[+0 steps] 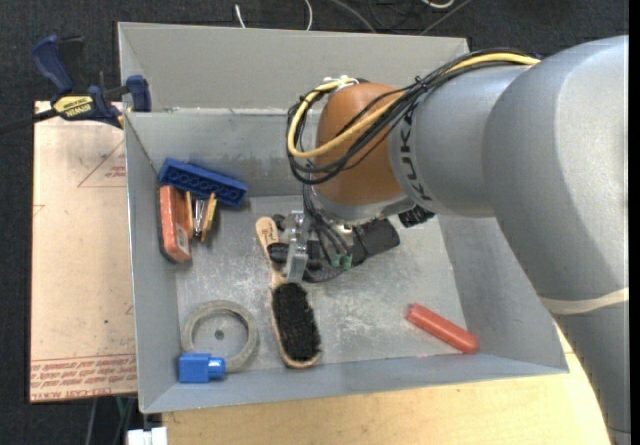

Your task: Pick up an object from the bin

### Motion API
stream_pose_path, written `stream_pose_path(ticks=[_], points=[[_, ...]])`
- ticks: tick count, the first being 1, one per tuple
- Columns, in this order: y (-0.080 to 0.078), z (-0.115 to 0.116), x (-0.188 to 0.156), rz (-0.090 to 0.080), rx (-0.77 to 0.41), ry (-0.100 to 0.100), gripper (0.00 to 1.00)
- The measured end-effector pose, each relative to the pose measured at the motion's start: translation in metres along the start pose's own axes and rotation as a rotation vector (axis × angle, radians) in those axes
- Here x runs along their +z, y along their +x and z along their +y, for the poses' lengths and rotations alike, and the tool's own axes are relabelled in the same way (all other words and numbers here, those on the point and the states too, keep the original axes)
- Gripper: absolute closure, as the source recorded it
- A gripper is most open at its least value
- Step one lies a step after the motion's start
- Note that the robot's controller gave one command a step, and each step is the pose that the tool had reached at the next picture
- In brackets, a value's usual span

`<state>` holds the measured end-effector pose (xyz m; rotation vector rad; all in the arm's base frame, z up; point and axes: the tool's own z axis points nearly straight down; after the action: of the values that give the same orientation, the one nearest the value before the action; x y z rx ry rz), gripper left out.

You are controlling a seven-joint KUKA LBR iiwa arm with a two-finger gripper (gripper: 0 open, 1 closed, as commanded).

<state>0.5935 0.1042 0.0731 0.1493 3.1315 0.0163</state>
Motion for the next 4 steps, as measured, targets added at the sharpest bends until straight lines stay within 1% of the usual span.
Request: stream_pose_path(ticks=[1, 2, 3, 4], points=[[0.001, 0.0, -0.002, 0.0, -0.025, 0.001, 1.0], [-0.013, -0.043, -0.053, 0.002, -0.323, 0.0, 1.0], [-0.008, -0.048, -0.084, 0.002, -0.226, 0.003, 1.0], [-0.018, -0.073, -0.14, -0.003, -0.294, 0.0, 1.0]])
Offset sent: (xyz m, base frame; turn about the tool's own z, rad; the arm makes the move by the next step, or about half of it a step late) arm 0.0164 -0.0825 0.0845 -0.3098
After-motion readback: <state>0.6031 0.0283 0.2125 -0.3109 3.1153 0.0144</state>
